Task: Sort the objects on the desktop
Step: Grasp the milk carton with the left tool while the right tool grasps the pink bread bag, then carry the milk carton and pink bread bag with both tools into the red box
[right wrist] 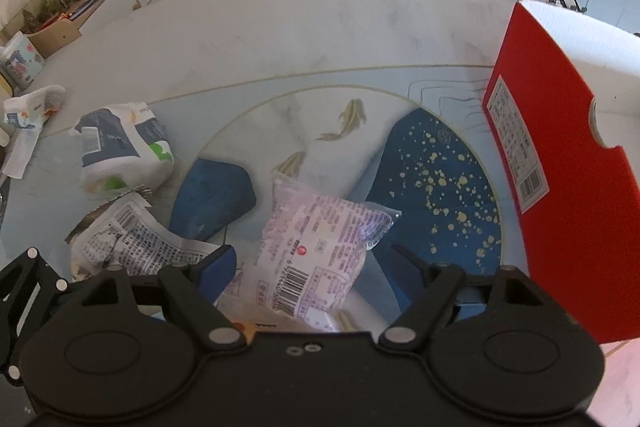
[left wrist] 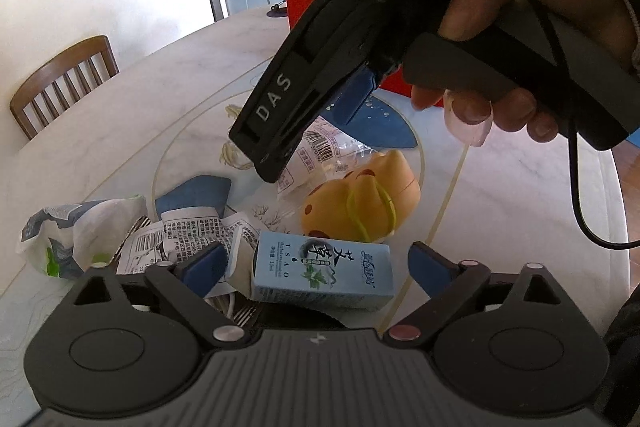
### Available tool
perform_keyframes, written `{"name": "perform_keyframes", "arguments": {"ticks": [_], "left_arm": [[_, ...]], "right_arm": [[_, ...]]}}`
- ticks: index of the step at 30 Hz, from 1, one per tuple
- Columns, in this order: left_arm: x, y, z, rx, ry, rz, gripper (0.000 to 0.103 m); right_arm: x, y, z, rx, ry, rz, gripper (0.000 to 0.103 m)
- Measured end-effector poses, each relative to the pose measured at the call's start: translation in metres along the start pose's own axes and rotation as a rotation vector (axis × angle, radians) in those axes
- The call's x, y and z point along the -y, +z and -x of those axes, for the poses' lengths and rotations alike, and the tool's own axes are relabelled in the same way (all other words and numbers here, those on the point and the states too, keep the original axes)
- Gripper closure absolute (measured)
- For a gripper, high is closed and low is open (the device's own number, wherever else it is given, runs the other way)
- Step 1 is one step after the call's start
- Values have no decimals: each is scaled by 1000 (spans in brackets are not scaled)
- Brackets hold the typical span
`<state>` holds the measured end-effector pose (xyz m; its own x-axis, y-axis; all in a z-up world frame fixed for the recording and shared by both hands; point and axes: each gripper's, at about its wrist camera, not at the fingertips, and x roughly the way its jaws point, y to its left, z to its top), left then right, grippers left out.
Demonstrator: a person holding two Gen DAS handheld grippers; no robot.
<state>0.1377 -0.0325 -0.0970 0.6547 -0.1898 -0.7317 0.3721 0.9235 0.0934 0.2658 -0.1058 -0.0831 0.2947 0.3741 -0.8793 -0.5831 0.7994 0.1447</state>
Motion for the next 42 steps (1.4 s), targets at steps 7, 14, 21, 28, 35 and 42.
{"name": "perform_keyframes", "arguments": {"ticks": [7, 14, 21, 28, 35, 42], "left_arm": [[-1, -2, 0, 5, 13, -3, 29], [-3, 0, 1, 1, 24, 22, 30], [-8, 0, 6, -8, 12, 63, 30], [-13, 5, 15, -4, 23, 96, 31], [-10, 12, 28, 11, 31, 101, 31], [-9, 22, 44, 28, 29, 128, 31]], "right_arm": [[0, 0, -5, -11, 1, -16, 28], [-2, 0, -4, -14, 9, -23, 41], [1, -2, 3, -1, 21, -39, 55], [4, -4, 19, 39, 24, -41, 56], [7, -7, 41, 69, 41, -48, 56], [10, -14, 66, 93, 65, -51, 56]]}}
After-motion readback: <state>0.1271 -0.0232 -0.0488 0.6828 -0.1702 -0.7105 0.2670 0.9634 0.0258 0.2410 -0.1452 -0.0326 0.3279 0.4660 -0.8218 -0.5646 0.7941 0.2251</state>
